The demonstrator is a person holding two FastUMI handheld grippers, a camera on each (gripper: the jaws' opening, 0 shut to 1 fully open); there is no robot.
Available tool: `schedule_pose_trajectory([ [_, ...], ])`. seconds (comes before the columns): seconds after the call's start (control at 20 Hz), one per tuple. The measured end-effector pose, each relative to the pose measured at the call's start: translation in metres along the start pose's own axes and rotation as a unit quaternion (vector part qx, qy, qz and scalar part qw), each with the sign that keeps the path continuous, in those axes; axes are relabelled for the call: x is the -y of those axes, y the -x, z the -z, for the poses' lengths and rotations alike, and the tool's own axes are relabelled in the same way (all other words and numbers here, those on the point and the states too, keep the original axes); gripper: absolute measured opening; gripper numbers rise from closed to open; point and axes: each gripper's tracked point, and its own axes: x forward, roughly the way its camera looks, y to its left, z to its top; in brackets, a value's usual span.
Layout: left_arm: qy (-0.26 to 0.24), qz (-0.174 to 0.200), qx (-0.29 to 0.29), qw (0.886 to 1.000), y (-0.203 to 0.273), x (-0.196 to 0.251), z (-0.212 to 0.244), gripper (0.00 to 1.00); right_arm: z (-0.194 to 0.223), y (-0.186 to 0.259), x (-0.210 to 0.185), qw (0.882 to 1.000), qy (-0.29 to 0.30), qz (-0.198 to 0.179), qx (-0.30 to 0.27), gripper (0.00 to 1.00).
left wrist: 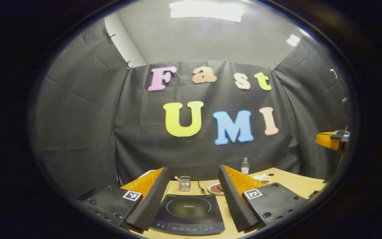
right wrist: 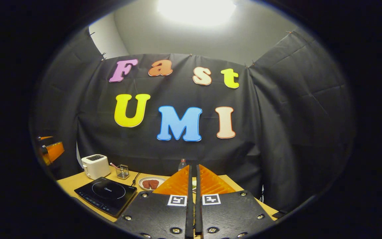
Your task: First push the handle of the pot to place it horizontally, then grasp the pot with both hands and set it on the induction cooktop.
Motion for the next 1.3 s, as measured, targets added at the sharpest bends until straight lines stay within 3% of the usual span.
schedule_pose_trajectory([
  [0.35, -0.006, 0.009, 0.008, 1.0, 0.001, 0.001, -0.002, 0.97, 0.036, 0.003, -0.026, 0.997, 0.007, -0.062, -0.051, 0.02],
  [0.7, -0.005, -0.004, -0.003, 1.0, -0.016, 0.021, 0.006, 0.99, 0.085, -0.007, -0.037, 0.984, 0.023, -0.134, -0.116, 0.02],
  [1.0, -0.013, -0.016, -0.009, 1.0, -0.037, 0.045, 0.01, 0.93, 0.14, -0.011, -0.053, 0.957, 0.046, -0.218, -0.186, 0.02],
  [1.05, -0.013, -0.019, -0.012, 1.0, -0.04, 0.05, 0.012, 0.99, 0.149, -0.01, -0.056, 0.952, 0.05, -0.232, -0.196, 0.03],
  [1.2, -0.016, -0.027, -0.018, 0.999, -0.047, 0.059, 0.015, 0.96, 0.172, -0.009, -0.062, 0.936, 0.068, -0.267, -0.218, 0.03],
  [1.3, -0.019, -0.033, -0.022, 0.999, -0.052, 0.062, 0.018, 0.99, 0.187, -0.008, -0.068, 0.925, 0.071, -0.291, -0.234, 0.03],
])
